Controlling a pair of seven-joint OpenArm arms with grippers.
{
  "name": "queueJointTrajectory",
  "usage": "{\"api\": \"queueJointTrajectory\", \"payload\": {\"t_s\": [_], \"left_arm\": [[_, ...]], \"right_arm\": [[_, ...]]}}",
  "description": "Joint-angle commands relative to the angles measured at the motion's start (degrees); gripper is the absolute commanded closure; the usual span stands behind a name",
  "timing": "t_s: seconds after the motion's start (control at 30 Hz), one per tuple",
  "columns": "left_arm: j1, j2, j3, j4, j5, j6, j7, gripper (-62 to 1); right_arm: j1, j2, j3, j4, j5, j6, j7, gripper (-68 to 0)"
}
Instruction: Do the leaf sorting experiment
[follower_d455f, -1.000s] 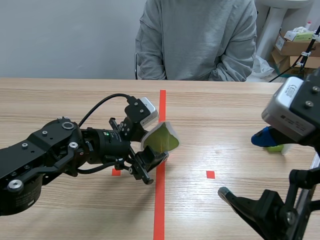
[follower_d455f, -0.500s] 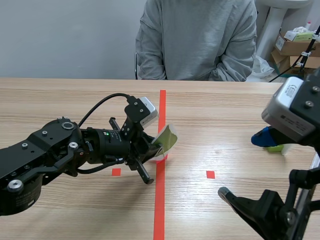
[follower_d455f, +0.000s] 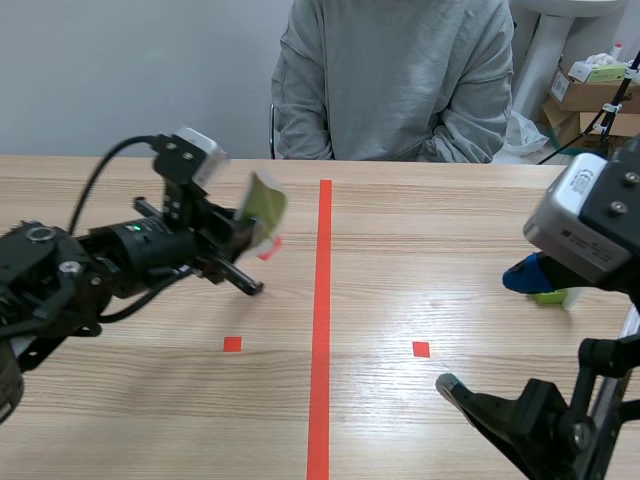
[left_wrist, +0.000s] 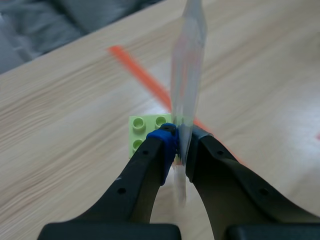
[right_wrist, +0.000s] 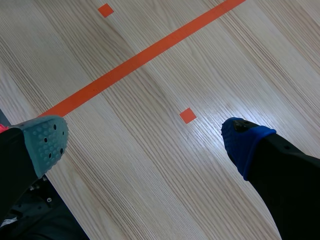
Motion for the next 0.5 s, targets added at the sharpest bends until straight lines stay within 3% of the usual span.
{"api": "queueJointTrajectory", "payload": {"t_s": [0.0, 0.3, 0.47], "left_arm": [[-2.54, -0.85, -1.27, -2.80, -0.37, -0.37, -1.05, -4.1], [-13.11, -3.80, -8.55, -19.12, -0.28, 6.49, -4.24, -4.0], [-20.37, -4.31, -10.08, -29.27, 0.59, 8.55, -5.29, -4.0]], "right_arm": [[0.55, 0.42, 0.66, -0.11, 0.61, -0.17, 0.48, -64.0], [0.55, 0.42, 0.66, -0.11, 0.61, -0.17, 0.46, -64.0], [0.55, 0.42, 0.66, -0.11, 0.61, -0.17, 0.46, -64.0]]}}
